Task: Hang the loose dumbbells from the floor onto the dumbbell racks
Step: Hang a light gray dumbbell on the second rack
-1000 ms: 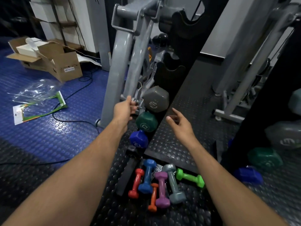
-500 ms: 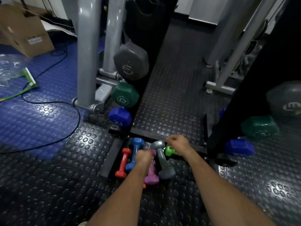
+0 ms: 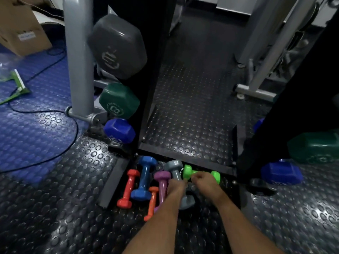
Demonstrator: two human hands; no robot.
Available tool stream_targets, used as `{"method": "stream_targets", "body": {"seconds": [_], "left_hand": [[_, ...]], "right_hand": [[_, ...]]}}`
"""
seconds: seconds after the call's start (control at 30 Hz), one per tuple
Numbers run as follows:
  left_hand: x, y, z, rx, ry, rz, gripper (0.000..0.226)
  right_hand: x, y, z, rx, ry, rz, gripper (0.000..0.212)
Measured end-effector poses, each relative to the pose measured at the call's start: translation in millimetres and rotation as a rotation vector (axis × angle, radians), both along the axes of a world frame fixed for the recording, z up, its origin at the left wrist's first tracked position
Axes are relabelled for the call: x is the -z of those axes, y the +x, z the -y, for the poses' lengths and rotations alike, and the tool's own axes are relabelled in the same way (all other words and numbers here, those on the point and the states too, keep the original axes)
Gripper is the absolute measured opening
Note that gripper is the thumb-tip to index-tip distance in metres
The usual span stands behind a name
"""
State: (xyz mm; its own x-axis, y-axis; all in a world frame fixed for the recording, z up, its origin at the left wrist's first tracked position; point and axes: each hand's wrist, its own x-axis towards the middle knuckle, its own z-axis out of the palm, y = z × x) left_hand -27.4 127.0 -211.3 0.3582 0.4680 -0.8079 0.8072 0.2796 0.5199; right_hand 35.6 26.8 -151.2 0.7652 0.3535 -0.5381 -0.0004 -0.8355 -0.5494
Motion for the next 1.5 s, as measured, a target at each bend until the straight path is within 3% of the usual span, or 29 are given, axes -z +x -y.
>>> {"method": "stream_targets", "body": {"seconds": [0.2,0.4,0.47,0.57,0.7,0.77,0.83,0.93,1.03,1.1,1.23,1.3,1.37,1.5], "left_hand": [[-10.9,-3.0,7.6,-0.154,-0.008,0.040,0.051],[33.1,16.2,9.7,-0.382,-0.144,0.206,0.057],[7.6,7.6,5.2,-0.360,-0.163,0.231,0.052],[-47.0,-9.7,-5.4,-0.245,-0.157,0.281,0.010],[-60.1,-13.6,-25.4,0.031,-0.222,0.403,0.017],[-63.0,-12.3,-32.5,0.182,-0.183,0.427,0.016],[-67.3,-12.6,-37.9,0.291,-0.154,0.423,0.015],[-72.5,-10.4,-42.6,0.384,-0.092,0.443,0.009],[-69.9,-10.4,-52.1,0.364,0.024,0.466,0.022],[-72.0,-18.9,-63.4,0.266,0.091,0.439,0.042],[-95.6,-33.9,-76.1,0.142,-0.129,0.474,0.061],[-117.0,-32.9,-81.3,0.136,-0.164,0.505,0.074],[-139.9,-31.5,-87.7,0.170,-0.101,0.516,0.068],[-193.2,-44.2,-114.4,0.309,0.056,0.493,0.043]], "right_hand": [[-0.5,15.2,-1.0,0.108,0.159,-0.024,0.008],[-6.1,19.0,-7.5,0.121,0.188,-0.032,0.029],[-9.9,23.2,-9.7,0.133,0.212,-0.006,0.042],[-22.5,28.2,-14.1,0.157,0.331,-0.070,0.068],[-32.3,40.8,-28.4,0.074,0.364,-0.066,0.085],[-37.0,47.7,-33.7,0.016,0.269,-0.026,0.072],[-41.8,49.7,-33.4,-0.035,0.151,0.026,0.038],[-40.1,49.7,-30.1,0.028,0.169,0.094,0.011],[-37.9,52.2,-29.7,0.152,0.186,0.126,0.016],[-42.8,55.6,-25.8,0.256,0.196,0.146,0.031],[-61.8,60.1,-18.3,0.400,0.226,0.154,0.043],[-71.3,58.8,-18.3,0.424,0.285,0.093,0.038],[-82.2,53.7,-21.4,0.440,0.376,0.024,0.023],[-112.6,24.4,-28.3,0.467,0.484,-0.117,0.017]]}}
